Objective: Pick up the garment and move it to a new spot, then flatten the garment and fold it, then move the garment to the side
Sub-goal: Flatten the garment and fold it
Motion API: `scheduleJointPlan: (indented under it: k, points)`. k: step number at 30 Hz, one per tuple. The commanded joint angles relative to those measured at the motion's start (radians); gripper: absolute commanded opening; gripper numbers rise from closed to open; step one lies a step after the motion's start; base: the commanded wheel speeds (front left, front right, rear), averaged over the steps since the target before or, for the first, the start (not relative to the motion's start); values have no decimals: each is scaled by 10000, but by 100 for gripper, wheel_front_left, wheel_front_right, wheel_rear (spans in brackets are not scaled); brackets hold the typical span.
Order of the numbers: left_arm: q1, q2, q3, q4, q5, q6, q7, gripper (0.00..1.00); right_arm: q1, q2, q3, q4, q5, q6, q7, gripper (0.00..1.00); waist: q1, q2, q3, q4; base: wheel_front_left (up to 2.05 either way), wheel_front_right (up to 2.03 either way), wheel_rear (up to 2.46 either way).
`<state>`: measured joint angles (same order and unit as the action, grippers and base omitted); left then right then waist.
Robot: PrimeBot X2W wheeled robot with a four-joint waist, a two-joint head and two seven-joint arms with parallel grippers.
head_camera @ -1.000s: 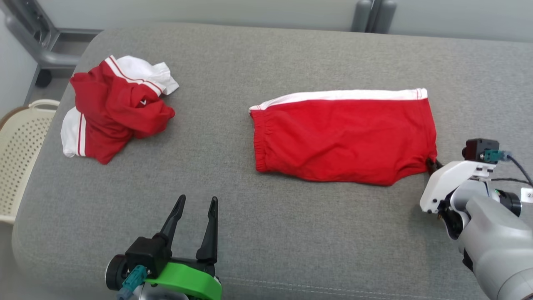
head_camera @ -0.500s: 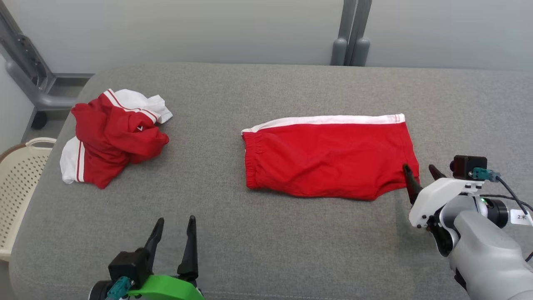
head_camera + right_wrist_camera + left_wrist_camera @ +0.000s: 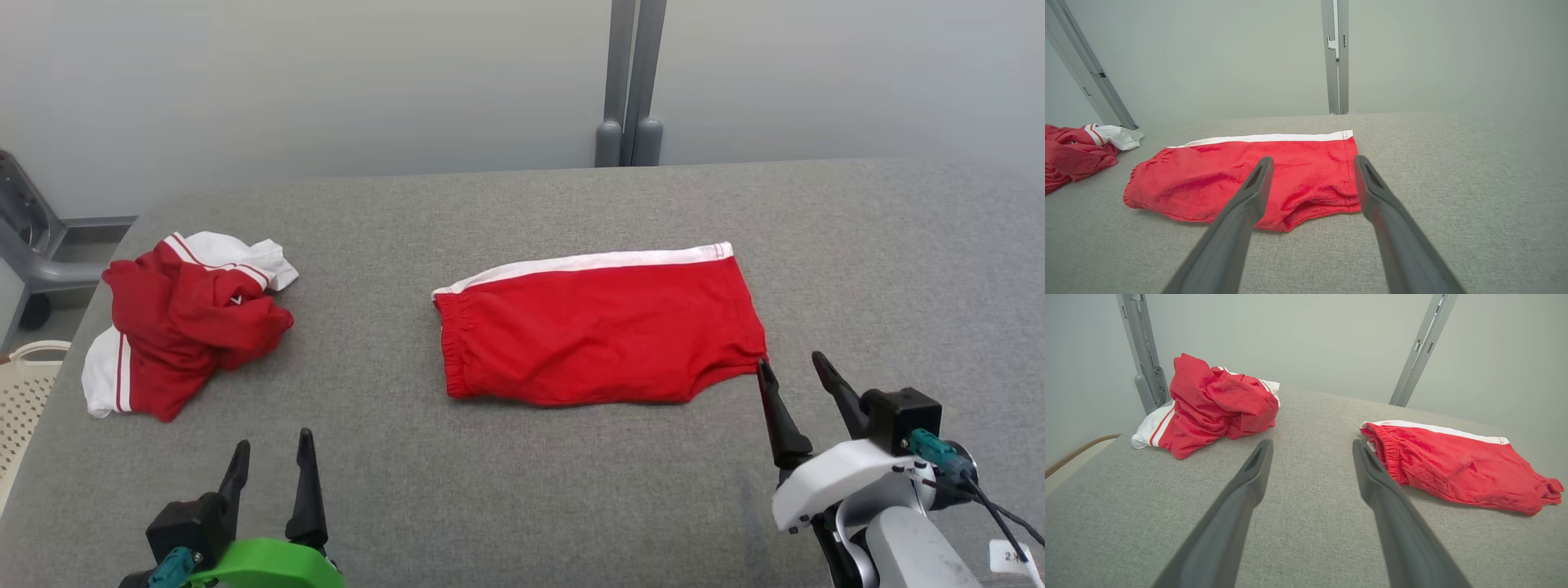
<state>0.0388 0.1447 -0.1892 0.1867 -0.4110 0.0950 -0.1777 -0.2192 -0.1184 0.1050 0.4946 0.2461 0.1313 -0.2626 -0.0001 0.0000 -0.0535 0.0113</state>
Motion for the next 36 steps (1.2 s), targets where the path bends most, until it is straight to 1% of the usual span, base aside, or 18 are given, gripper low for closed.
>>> scheduleJointPlan:
  k: [1, 4, 8, 12, 20, 36]
  points:
    - [-133, 100, 113, 29, -4, 76, -94, 100, 264, 51, -158, -248, -151, -11, -25, 100, 1, 0, -71, -71, 0, 0, 0]
    - [-118, 209, 295, 133, -119, 117, -161, 100, 840, 327, -388, -959, -550, -11, -24, 100, 1, 0, -116, -138, 0, 0, 0]
    - [22, 519, 343, 231, -115, -76, -118, 100, 1379, 507, -408, -1659, -768, -11, 75, 100, 1, 0, -163, -257, 0, 0, 0]
    - [157, 796, 248, 178, -40, -266, -72, 100, 1760, 582, -390, -2097, -979, -11, 260, 100, 1, 0, -188, -312, 0, 0, 0]
    - [410, 886, 4, -65, -96, -395, 154, 100, 2172, 667, -904, -2506, -1216, -11, 702, 100, 1, 0, -211, -298, 0, 0, 0]
    - [466, 951, -141, -236, -195, -290, 295, 100, 2261, 678, -793, -2740, -909, -11, 922, 100, 1, 0, -130, -213, 0, 0, 0]
